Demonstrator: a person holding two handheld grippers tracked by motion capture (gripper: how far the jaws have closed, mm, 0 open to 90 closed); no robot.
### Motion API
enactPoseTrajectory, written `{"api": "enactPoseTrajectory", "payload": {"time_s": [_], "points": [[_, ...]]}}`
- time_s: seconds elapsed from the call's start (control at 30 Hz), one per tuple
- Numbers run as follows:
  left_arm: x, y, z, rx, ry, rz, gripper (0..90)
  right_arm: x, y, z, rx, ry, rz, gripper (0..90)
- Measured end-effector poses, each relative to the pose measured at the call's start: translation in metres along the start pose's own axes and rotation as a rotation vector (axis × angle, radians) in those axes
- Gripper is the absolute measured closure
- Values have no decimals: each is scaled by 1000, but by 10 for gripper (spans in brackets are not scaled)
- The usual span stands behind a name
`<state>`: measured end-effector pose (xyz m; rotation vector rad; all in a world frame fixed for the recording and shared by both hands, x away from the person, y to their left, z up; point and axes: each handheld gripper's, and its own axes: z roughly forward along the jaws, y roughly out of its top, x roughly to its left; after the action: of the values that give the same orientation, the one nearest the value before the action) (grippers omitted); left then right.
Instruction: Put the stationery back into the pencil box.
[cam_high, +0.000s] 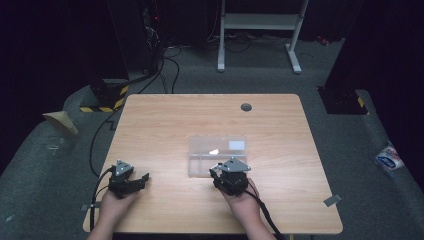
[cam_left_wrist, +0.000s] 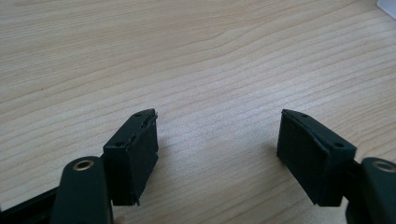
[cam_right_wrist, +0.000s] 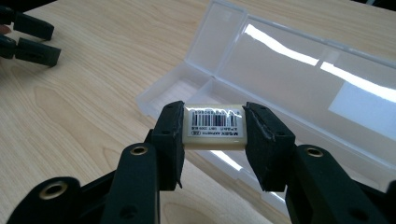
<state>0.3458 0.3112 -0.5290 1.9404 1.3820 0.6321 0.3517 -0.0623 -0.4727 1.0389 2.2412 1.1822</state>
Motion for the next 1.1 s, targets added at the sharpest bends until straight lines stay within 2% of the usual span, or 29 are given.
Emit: {"api": "enactPoseTrajectory", "payload": {"time_s": [0.43, 0.6, 1.1], "points": [[0, 0, 0, 1, -1, 0, 279, 0, 16, 7, -16, 7, -16, 584], [0, 0, 0, 1, -1, 0, 278, 3, 21, 10, -17, 8, -8, 584], [0, 0, 0, 0, -2, 1, 277, 7, 32, 32, 0, 27, -21, 584]]}}
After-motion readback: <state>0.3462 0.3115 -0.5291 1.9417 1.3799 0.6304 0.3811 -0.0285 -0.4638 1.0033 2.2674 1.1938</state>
